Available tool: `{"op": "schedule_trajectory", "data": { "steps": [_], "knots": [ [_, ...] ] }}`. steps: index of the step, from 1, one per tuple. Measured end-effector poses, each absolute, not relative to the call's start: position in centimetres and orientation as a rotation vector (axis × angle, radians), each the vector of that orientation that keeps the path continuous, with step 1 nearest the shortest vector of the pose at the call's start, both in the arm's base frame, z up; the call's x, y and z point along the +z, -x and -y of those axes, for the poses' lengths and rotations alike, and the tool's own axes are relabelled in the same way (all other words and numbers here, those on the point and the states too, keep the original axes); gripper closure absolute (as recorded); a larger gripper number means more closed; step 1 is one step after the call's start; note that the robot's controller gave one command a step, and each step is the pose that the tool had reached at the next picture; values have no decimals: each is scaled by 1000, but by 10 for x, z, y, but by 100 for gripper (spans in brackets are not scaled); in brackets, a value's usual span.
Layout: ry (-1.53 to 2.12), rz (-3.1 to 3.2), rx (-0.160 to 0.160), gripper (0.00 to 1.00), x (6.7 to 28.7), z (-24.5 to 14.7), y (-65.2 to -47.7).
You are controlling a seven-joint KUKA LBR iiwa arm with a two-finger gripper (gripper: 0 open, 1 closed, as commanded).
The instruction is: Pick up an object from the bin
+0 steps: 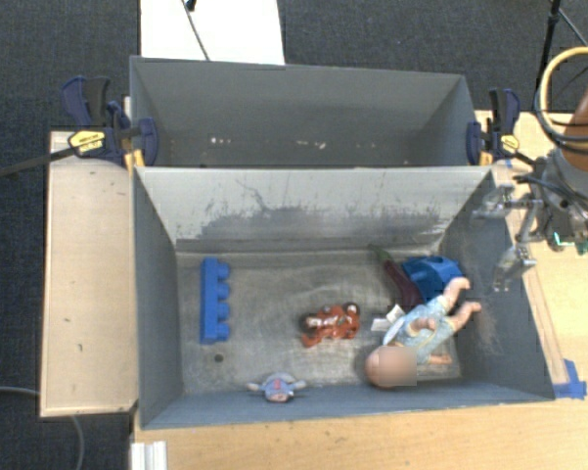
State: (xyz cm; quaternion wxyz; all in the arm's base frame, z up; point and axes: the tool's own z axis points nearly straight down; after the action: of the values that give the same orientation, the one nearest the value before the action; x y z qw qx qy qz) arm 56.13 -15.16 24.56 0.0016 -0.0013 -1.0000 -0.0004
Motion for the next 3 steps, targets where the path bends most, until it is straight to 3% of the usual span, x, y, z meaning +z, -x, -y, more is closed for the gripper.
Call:
{"op": "schedule_trajectory", "data": {
  "steps": [1,2,3],
  "knots": [
    [-2,3146,1,0,250,151,-563],
    [-82,3150,3,0,195,144,-558],
    [-142,3127,4,100,98,139,-593]
  ]
}}
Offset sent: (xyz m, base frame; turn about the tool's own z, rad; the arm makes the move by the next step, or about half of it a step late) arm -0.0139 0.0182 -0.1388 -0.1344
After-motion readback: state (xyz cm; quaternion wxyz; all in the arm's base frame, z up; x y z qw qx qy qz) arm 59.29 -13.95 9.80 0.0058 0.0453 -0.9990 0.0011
